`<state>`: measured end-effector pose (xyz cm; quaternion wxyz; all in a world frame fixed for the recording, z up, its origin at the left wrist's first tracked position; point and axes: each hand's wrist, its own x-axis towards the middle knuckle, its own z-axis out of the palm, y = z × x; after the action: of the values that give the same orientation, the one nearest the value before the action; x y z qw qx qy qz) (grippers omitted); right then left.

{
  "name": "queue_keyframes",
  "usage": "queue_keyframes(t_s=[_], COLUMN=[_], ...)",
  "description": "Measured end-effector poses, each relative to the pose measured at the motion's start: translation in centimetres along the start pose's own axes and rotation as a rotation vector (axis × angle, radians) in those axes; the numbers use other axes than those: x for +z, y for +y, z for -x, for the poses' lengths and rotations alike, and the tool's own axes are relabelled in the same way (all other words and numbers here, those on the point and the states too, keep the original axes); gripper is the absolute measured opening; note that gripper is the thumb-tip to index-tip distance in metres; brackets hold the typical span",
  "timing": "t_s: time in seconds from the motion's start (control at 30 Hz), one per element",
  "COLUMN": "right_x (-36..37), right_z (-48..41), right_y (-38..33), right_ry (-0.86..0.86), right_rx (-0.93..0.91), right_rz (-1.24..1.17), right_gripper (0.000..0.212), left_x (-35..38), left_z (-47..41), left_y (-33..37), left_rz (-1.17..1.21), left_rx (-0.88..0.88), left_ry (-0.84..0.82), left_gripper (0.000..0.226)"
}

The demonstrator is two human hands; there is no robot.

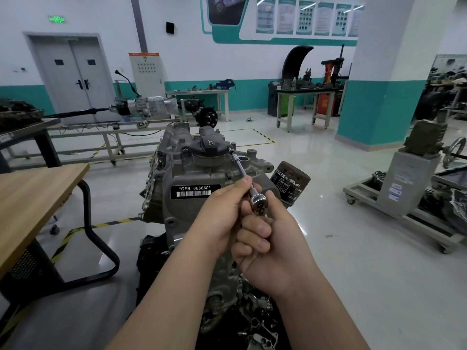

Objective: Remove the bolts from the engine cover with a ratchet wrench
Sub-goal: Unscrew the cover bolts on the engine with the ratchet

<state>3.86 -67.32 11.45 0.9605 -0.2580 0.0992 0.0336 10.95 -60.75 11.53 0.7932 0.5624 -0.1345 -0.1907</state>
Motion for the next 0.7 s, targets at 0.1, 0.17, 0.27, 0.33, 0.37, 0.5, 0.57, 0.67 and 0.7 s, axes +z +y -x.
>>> queue_keyframes(t_s=[0.1, 0.17, 0.27, 0.33, 0.37, 0.5, 0.57, 0.67, 0.7], right_x=[-0.1, -0.3, -0.8, -1.0, -1.1, -0.5, 0.0, 0.7, 0.8], right_z=[-0.2, -0.4, -0.6, -0.4, -0.3, 0.5, 0.7, 1.0, 1.0], right_y=[0.0, 0.0, -0.3, -0.8, -1.1, -2.7, -3.1, -3.1, -3.0], right_ry=[0.023, 0.034, 0.114, 0.203, 0.243, 0.280, 0.309, 0.425, 0.458], right_rx=[-0.037, -0.077, -0.186, -0.310, -0.377, -0.528, -0.578, -0.727, -0.774], right_rz=[0.059, 0.134, 0.362, 0.671, 0.863, 1.321, 1.488, 1.769, 1.826], right_gripper=[0.052, 0.052, 0.053, 0.057, 0.061, 0.067, 0.058, 0.035, 0.032], left_x=[0.1, 0.2, 0.3, 0.3, 0.2, 0.0, 0.0, 0.3, 0.4], left_z=[-0.1, 0.0, 0.1, -0.1, -0.1, -0.3, -0.3, -0.2, -0.2], left_y=[-0.1, -0.1, -0.2, -0.3, -0.3, -0.3, -0.3, -0.3, -0.3], left_rz=[0.012, 0.013, -0.002, -0.022, -0.026, -0.002, -0.001, -0.015, -0.014], left_rx=[0.005, -0.001, -0.011, -0.005, -0.002, 0.007, 0.005, -0.018, -0.027], left_ry=[0.002, 0.000, -0.008, -0.008, -0.004, 0.012, 0.014, 0.031, 0.039], left_gripper=[0.033, 0.033, 0.039, 0.047, 0.048, 0.035, 0.032, 0.028, 0.028])
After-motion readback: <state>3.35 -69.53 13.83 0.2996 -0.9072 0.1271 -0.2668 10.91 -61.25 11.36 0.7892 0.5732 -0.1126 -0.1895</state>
